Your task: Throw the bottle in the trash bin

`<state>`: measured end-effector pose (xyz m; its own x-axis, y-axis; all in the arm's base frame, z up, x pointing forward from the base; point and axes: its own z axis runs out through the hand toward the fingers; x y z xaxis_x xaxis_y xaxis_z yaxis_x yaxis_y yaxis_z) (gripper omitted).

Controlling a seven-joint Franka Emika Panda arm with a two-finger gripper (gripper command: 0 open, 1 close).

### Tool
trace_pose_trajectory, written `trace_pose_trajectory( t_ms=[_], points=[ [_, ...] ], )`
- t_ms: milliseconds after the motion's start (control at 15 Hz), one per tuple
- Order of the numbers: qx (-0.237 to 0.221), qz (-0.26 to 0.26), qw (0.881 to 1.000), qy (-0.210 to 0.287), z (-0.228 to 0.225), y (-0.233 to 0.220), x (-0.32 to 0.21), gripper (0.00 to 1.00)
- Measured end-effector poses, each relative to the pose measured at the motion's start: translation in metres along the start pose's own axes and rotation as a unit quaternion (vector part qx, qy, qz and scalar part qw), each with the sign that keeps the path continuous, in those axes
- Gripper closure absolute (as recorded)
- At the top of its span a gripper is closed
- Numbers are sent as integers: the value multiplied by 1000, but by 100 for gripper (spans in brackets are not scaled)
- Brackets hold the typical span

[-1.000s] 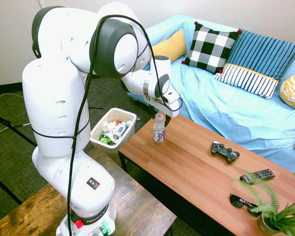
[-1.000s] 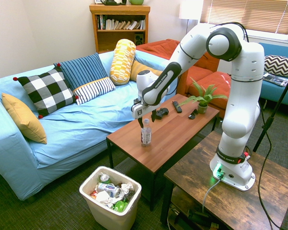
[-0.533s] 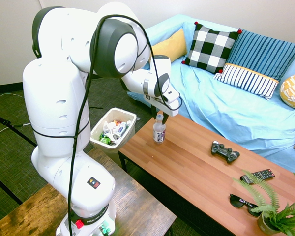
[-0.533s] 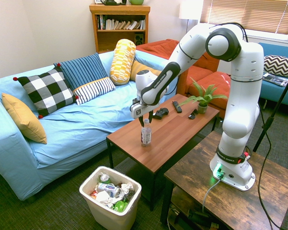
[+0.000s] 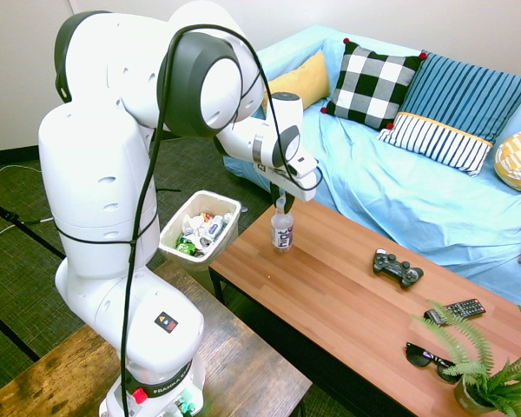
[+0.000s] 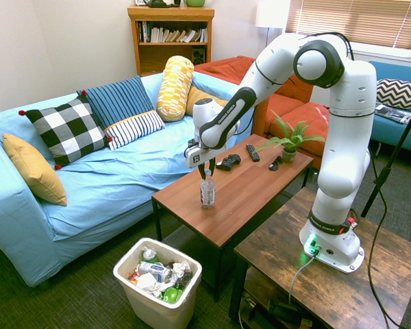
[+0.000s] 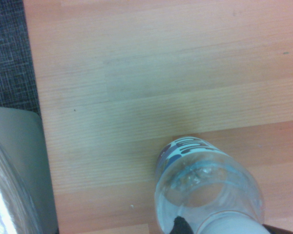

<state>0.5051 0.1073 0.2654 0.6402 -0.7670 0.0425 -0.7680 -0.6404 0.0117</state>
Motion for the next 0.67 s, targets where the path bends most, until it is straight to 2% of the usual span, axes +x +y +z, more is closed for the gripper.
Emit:
trace_pose_trajectory(
  t_ms=[200, 400, 533, 667],
  points=[
    [32, -22, 999, 25, -50, -14, -20, 100],
    [49, -58, 995, 58, -104, -52, -93, 100],
    [50, -80, 993, 74, -118, -76, -143, 100],
    [47, -100, 990, 86, -110, -96, -184, 100]
  ],
)
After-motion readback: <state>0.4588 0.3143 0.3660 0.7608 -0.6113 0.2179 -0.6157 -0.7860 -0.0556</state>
